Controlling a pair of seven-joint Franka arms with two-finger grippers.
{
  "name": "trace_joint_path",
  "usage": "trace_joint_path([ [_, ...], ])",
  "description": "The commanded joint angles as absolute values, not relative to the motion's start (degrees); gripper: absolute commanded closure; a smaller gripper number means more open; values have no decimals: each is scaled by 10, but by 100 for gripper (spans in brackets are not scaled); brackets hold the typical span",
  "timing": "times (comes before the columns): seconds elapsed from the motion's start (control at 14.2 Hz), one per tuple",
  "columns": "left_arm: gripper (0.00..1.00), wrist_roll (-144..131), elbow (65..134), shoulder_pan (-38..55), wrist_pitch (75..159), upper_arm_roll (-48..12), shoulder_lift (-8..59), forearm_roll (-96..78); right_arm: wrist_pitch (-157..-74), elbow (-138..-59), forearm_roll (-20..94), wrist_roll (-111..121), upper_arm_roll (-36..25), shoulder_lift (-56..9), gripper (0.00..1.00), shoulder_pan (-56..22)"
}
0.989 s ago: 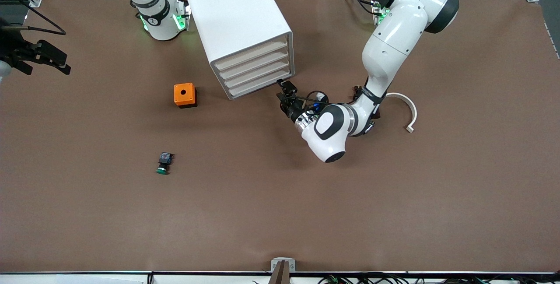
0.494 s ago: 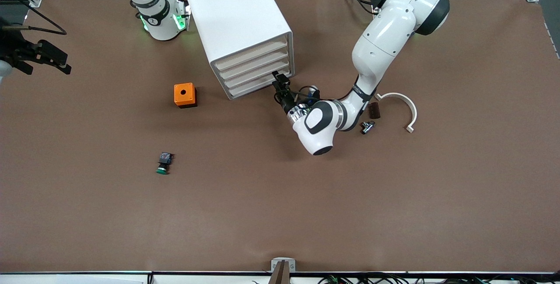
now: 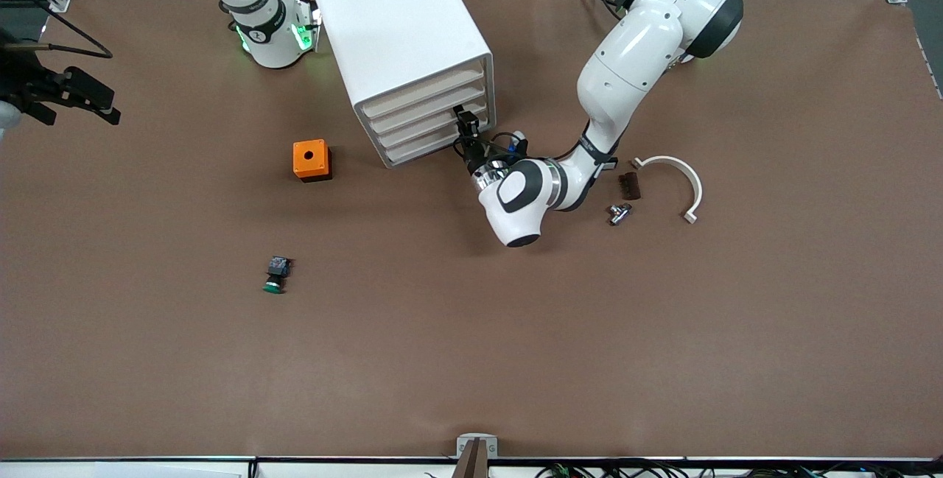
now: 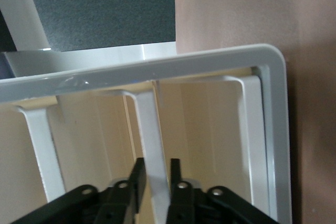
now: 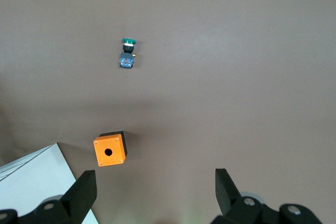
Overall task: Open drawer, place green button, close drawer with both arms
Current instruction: 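Grip the drawer front with the left gripper and pull it open, then release the drawer and draw the left gripper back from the cabinet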
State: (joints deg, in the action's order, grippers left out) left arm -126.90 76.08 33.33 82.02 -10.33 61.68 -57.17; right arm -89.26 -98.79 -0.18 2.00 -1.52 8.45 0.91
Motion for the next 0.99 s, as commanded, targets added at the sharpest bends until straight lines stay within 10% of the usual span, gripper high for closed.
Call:
trace_joint_path([
  [0.0,89,-1287,759,330,807,-103,623,-587,-886,-981,-4,23,-12,83,0,11],
  [0.92,88,-1283,750,232,829,-97,623,-606,-886,-981,-3,23,-12,83,0,11],
])
